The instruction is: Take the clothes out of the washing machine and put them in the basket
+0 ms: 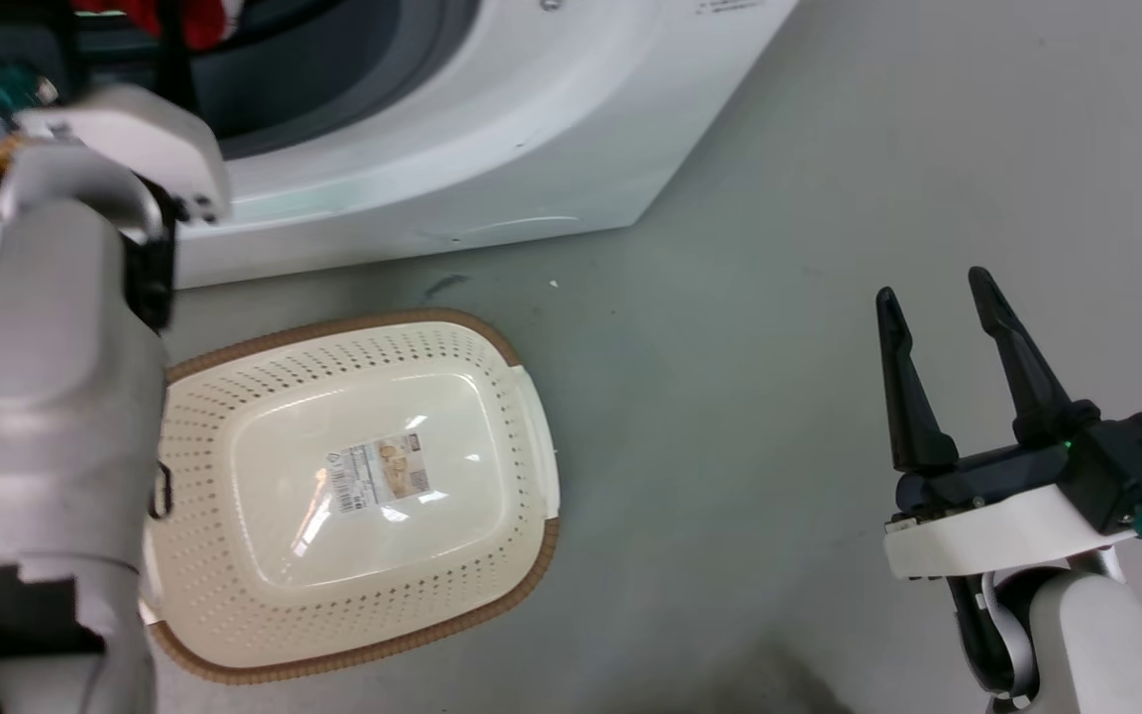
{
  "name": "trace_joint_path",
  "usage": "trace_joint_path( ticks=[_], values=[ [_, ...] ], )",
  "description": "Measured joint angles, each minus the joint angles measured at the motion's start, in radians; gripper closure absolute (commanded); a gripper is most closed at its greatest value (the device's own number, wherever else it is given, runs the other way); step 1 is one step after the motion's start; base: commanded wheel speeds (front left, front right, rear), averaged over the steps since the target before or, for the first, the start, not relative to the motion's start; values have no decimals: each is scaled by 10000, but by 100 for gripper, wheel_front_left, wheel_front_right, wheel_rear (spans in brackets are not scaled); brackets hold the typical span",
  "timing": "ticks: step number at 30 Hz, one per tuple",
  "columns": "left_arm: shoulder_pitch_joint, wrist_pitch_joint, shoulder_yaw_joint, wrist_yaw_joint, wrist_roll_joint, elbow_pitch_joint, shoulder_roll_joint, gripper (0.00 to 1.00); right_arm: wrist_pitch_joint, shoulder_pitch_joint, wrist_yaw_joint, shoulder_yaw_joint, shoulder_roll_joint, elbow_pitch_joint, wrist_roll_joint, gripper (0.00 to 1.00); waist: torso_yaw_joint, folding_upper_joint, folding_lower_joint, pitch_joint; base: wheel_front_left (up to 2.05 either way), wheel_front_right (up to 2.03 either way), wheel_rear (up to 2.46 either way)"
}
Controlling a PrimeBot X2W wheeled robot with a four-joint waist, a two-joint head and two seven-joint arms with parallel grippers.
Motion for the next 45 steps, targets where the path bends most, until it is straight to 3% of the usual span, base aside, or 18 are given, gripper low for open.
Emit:
trace_joint_path(
  ticks=[1,9,19,20,22,23,26,30,38,45],
  values=[
    [-725,428,-15,-81,42,545,366,0,-100,-159,0,117,0,180,130,0,-254,0,-1,205,0,0,0],
    [-2347,2054,-267,-489,203,1914,1273,0,-364,-405,0,579,2,581,487,0,-821,0,0,665,0,0,0],
    [-3912,4401,-878,-934,558,2882,1981,0,-604,-773,0,1035,0,922,947,0,-1275,0,-1,1171,0,0,0],
    [-4015,4667,-905,-940,558,2966,2004,46,-621,-778,0,1087,2,957,1007,0,-1303,0,0,1193,0,0,0],
    [-4177,5030,-978,-951,569,3047,2048,77,-637,-812,0,1151,2,976,1018,0,-1349,0,-1,1222,0,0,0],
    [-4264,5262,-1020,-953,594,3129,2061,100,-639,-858,0,1174,2,984,1055,0,-1370,0,-1,1230,0,0,0],
    [-4305,5415,-1055,-840,617,3147,2146,100,-663,-954,0,1216,2,1011,1104,0,-1420,0,-1,1245,0,0,0],
    [-4229,5001,-1055,-625,564,3003,2217,100,-685,-954,0,1174,2,1133,1185,0,-1452,0,-1,1117,0,0,0],
    [-2763,2044,-769,-127,52,2497,1841,100,-709,-806,0,652,8,1227,803,0,-1251,0,-1,353,0,0,0],
    [-1124,-290,-408,-44,-579,2608,1237,100,-644,-267,2,165,10,1237,474,0,-905,0,-2,-770,0,0,0]
  ],
)
